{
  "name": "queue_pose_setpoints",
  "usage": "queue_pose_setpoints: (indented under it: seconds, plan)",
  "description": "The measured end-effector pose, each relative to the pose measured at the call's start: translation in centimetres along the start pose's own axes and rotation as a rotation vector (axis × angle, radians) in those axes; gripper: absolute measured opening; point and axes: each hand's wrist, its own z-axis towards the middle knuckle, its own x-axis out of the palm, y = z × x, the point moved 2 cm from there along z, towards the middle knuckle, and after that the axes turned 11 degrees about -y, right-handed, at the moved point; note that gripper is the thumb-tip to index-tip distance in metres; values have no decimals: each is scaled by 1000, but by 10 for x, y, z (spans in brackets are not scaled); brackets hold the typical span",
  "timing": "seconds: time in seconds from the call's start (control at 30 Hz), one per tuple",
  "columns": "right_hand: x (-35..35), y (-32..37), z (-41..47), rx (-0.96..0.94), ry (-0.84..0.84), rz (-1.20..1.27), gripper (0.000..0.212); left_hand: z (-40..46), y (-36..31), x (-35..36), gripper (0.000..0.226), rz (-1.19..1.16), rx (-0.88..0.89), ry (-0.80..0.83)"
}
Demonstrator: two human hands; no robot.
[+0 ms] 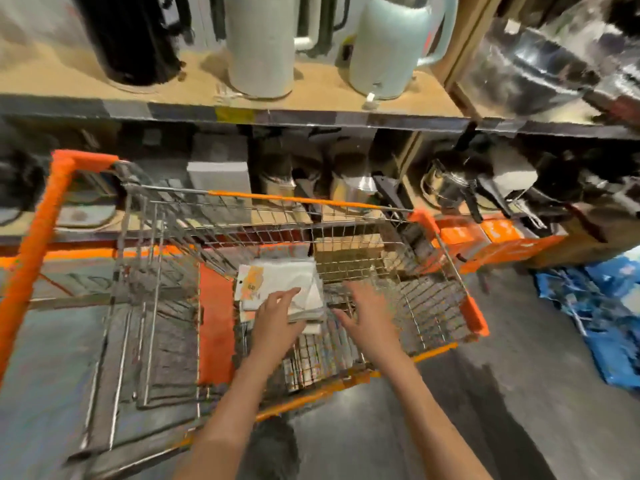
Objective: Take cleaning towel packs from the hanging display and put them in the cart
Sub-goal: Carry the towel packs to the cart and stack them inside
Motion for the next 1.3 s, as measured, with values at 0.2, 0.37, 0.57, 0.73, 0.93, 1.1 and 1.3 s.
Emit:
queue_pose_setpoints:
  seconds: [0.2, 0.37, 0.57, 0.73, 0.93, 1.1, 1.3]
  plan:
    - [55, -7, 66, -43, 148, 25, 57, 48, 36, 25, 59, -66, -171, -39]
    - [102, -20, 101, -18, 274, 58, 58, 77, 65, 48, 62, -86, -304, -37]
    - [176, -51, 134, -36, 451, 75, 54, 103, 106, 89, 59, -130, -395, -121]
    - [246, -69, 155, -167, 535, 67, 53, 121, 161, 135, 54, -248, -537, -271]
    - [312, -92, 158, -449, 515, -160, 65, 129, 191, 172, 52, -139, -673, -352]
    - [306, -102, 157, -513, 469, -155, 66, 120, 192, 187, 66, -156, -724, -397]
    - [277, -105, 166, -469, 544, 13, 40, 114, 191, 204, 63, -173, -719, -420]
